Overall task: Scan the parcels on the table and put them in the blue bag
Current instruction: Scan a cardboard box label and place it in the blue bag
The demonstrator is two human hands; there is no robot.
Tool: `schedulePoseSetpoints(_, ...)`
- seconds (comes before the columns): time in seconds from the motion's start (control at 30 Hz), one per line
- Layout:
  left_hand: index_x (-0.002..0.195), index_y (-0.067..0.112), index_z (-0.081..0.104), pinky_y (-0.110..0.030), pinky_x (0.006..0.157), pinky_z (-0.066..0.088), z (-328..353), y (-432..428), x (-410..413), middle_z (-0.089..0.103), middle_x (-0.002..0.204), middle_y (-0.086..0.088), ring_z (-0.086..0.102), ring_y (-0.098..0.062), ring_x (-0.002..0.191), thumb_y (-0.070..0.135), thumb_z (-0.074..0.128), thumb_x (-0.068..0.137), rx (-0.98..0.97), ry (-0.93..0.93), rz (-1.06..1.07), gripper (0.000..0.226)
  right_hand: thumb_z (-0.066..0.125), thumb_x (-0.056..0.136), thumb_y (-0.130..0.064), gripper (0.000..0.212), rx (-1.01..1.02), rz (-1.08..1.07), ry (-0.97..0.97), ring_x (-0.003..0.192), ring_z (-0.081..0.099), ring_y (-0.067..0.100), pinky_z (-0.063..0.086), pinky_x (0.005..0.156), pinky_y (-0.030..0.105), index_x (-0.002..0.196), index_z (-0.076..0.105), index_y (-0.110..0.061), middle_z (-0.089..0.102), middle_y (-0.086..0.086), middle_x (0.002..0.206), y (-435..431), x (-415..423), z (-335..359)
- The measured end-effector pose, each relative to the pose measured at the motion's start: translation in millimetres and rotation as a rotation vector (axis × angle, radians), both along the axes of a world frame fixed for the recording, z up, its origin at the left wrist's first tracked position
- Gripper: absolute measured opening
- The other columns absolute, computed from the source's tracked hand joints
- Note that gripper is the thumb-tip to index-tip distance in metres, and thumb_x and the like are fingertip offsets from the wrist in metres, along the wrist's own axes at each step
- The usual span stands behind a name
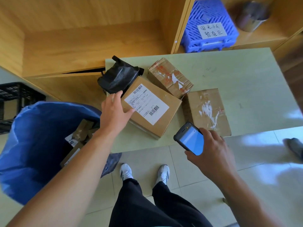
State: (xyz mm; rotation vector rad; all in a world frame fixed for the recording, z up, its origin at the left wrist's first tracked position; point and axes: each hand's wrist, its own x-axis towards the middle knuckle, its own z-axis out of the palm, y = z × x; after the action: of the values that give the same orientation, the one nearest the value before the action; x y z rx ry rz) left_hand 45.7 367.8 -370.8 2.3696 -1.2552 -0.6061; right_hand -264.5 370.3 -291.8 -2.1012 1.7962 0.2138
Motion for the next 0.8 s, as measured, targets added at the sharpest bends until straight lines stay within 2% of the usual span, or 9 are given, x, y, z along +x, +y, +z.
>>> schedulePoseSetpoints(0.2,0.159,0.019,0.031,-0.05,0.112,0.042,-12.1,-6.3,11.5,0.048,0.156,-0.007,0.04,-0.031,0.145,0.051,0.077,0.087,0.095,0.196,0.101,0.091,0.074,0.073,-0.061,0.087,0.005,-0.027,-0.012,0.118,0.05,0.02,0.046,0.087,0.035,0.144,0.037,-0.027,0.052,-0.007,0.131,-4.1,8.2,-2.7)
schedulePoseSetpoints(0.23,0.155,0.018,0.038,-0.047,0.109,0.045,-15.9,-6.3,14.9,0.055,0.15,-0.006,0.046,-0.03,0.141,0.053,0.075,0.087,0.102,0.227,0.099,0.086,0.074,0.072,-0.061,0.088,0.006,-0.036,-0.017,0.118,0.05,0.02,0.046,0.087,0.035,0.144,0.037,-0.027,0.053,-0.007,0.13,-4.5,9.1,-3.1)
schedulePoseSetpoints(0.3,0.137,0.017,0.059,-0.036,0.097,0.051,-20.1,-6.0,17.9,0.068,0.131,-0.001,0.061,-0.025,0.124,0.05,0.074,0.089,0.076,0.253,0.063,0.06,0.075,0.071,-0.061,0.088,0.012,-0.046,-0.032,0.116,0.051,0.02,0.046,0.085,0.035,0.143,0.038,-0.027,0.054,-0.006,0.127,-4.5,10.6,-3.7)
schedulePoseSetpoints(0.37,0.12,0.019,0.069,-0.029,0.088,0.051,-20.0,-6.7,19.6,0.074,0.118,0.004,0.067,-0.018,0.109,0.044,0.076,0.09,0.037,0.266,0.051,0.04,0.076,0.071,-0.06,0.089,0.023,-0.051,-0.043,0.115,0.051,0.021,0.047,0.086,0.035,0.144,0.039,-0.026,0.054,-0.005,0.127,-5.3,14.8,-5.4)
schedulePoseSetpoints(0.5,0.115,0.02,0.072,-0.024,0.082,0.053,-12.4,-6.2,21.4,0.075,0.112,0.006,0.066,-0.011,0.096,0.037,0.081,0.087,0.022,0.31,0.071,0.034,0.077,0.071,-0.06,0.091,0.026,-0.041,-0.056,0.117,0.051,0.021,0.048,0.088,0.036,0.145,0.038,-0.025,0.054,-0.005,0.13,-8.9,27.6,-2.3)
schedulePoseSetpoints(0.6,0.114,0.021,0.072,-0.01,0.069,0.042,-3.0,-0.1,28.1,0.074,0.109,0.008,0.063,-0.007,0.092,0.035,0.081,0.087,0.015,0.3,0.071,0.032,0.078,0.07,-0.059,0.091,0.018,-0.018,-0.087,0.109,0.054,0.021,0.049,0.086,0.036,0.145,0.04,-0.024,0.054,-0.004,0.128,-14.4,40.6,3.8)
schedulePoseSetpoints(0.7,0.112,0.023,0.072,-0.003,0.062,0.035,13.8,12.1,40.5,0.07,0.1,0.014,0.058,0.005,0.079,0.034,0.082,0.086,0.003,0.266,0.09,0.03,0.077,0.07,-0.061,0.091,0.018,0.013,-0.113,0.106,0.056,0.021,0.05,0.085,0.038,0.145,0.039,-0.026,0.053,-0.005,0.128,-18.7,61.2,11.3)
schedulePoseSetpoints(0.8,0.113,0.021,0.073,-0.005,0.061,0.036,31.2,33.2,62.5,0.067,0.094,0.014,0.059,-0.002,0.081,0.034,0.083,0.084,-0.007,0.248,0.134,0.034,0.077,0.069,-0.06,0.091,0.018,0.057,-0.134,0.106,0.056,0.022,0.052,0.081,0.04,0.144,0.04,-0.026,0.054,-0.004,0.122,-19.3,90.6,21.2)
